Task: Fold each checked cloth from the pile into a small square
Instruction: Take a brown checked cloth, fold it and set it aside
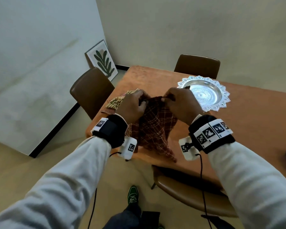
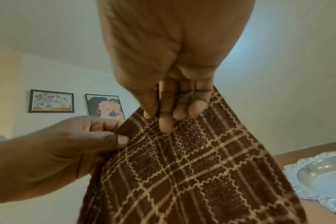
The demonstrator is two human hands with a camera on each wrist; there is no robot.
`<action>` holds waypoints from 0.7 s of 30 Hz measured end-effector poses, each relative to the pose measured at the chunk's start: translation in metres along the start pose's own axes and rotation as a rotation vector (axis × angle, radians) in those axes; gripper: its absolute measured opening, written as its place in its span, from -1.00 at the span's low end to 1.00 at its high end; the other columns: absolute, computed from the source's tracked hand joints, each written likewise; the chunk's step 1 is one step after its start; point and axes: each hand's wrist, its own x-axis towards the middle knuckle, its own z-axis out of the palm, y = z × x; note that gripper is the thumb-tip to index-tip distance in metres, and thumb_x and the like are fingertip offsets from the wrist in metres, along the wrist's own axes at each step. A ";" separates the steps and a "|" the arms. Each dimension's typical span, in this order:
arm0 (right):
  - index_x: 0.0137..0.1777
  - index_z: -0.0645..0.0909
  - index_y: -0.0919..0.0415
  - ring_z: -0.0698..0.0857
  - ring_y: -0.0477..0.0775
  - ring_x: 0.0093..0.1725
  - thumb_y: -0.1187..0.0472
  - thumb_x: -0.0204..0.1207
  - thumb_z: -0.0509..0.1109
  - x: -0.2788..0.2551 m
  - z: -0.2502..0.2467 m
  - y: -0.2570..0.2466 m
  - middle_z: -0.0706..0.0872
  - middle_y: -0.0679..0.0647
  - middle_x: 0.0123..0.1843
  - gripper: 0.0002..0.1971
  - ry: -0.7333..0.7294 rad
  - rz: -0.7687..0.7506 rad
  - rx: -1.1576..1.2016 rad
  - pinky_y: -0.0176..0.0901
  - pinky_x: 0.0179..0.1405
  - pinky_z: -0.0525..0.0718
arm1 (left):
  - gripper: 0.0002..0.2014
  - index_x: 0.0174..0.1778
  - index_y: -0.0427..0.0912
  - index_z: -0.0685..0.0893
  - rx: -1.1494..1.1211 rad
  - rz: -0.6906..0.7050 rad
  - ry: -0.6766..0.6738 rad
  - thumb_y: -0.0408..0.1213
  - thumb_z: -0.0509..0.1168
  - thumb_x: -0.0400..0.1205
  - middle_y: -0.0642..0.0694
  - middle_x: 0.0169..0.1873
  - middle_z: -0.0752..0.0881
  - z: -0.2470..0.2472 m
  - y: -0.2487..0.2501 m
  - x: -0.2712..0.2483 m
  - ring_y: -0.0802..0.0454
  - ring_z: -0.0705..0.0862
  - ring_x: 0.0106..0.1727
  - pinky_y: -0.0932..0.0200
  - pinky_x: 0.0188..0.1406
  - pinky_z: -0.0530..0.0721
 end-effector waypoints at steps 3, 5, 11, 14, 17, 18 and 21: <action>-0.08 0.76 0.14 0.68 0.14 -0.18 -0.06 0.58 0.40 -0.007 -0.013 0.012 0.70 0.06 -0.26 -0.72 0.126 0.007 -0.196 -0.13 -0.22 0.57 | -0.90 0.01 -0.22 0.71 0.143 0.042 -0.021 -0.37 0.33 0.64 -0.12 -0.12 0.78 -0.006 -0.007 0.003 -0.04 0.72 -0.10 0.11 -0.11 0.67; -0.18 0.77 0.17 0.58 0.20 0.05 -0.14 0.56 0.37 -0.010 -0.017 0.019 0.64 0.09 -0.14 -0.62 0.212 0.000 -0.349 0.03 0.00 0.55 | -0.88 0.05 -0.22 0.73 0.242 0.026 -0.038 -0.37 0.32 0.64 -0.17 -0.10 0.79 -0.009 -0.015 0.007 -0.09 0.73 -0.12 0.09 -0.10 0.69; -0.39 0.49 0.11 0.64 0.25 -0.23 -0.18 0.65 0.25 -0.001 -0.027 0.038 0.56 0.05 -0.39 -0.53 0.178 -0.027 -0.446 -0.02 -0.17 0.45 | -0.79 0.08 -0.17 0.69 0.523 -0.130 -0.174 -0.37 0.26 0.56 -0.24 -0.02 0.76 -0.030 -0.045 0.039 -0.21 0.71 -0.02 -0.05 0.02 0.71; -0.38 0.40 0.12 0.53 0.20 -0.44 -0.22 0.65 0.22 0.017 -0.037 0.051 0.50 0.04 -0.47 -0.51 0.127 0.035 -0.383 -0.13 -0.41 0.31 | -0.82 0.07 -0.12 0.63 0.678 -0.182 -0.225 -0.22 0.24 0.59 -0.24 0.02 0.71 -0.044 -0.049 0.067 -0.23 0.68 -0.02 -0.08 -0.02 0.70; -0.23 0.56 0.18 0.62 0.20 -0.36 -0.05 0.65 0.32 0.041 -0.065 0.054 0.63 0.09 -0.35 -0.67 0.190 0.029 -0.342 -0.13 -0.37 0.40 | -0.88 0.09 -0.17 0.51 0.750 -0.186 -0.205 -0.27 0.15 0.70 -0.27 0.01 0.63 -0.062 -0.033 0.100 -0.26 0.63 0.00 -0.10 0.01 0.62; -0.16 0.62 0.16 0.67 0.18 -0.30 0.05 0.64 0.34 0.048 -0.078 0.050 0.69 0.12 -0.29 -0.78 0.219 0.009 -0.336 -0.12 -0.33 0.45 | -0.89 0.11 -0.19 0.50 0.749 -0.176 -0.161 -0.33 0.13 0.71 -0.27 -0.01 0.60 -0.070 -0.025 0.110 -0.26 0.62 0.00 -0.11 0.01 0.59; 0.01 0.69 0.15 0.72 0.26 -0.17 0.15 0.60 0.31 0.059 -0.107 0.042 0.76 0.23 -0.13 -0.85 0.333 -0.069 -0.393 -0.07 -0.25 0.52 | -0.82 0.17 -0.24 0.49 0.713 -0.104 -0.022 -0.39 0.16 0.66 -0.31 0.13 0.59 -0.097 -0.003 0.126 -0.31 0.64 0.10 -0.17 0.06 0.60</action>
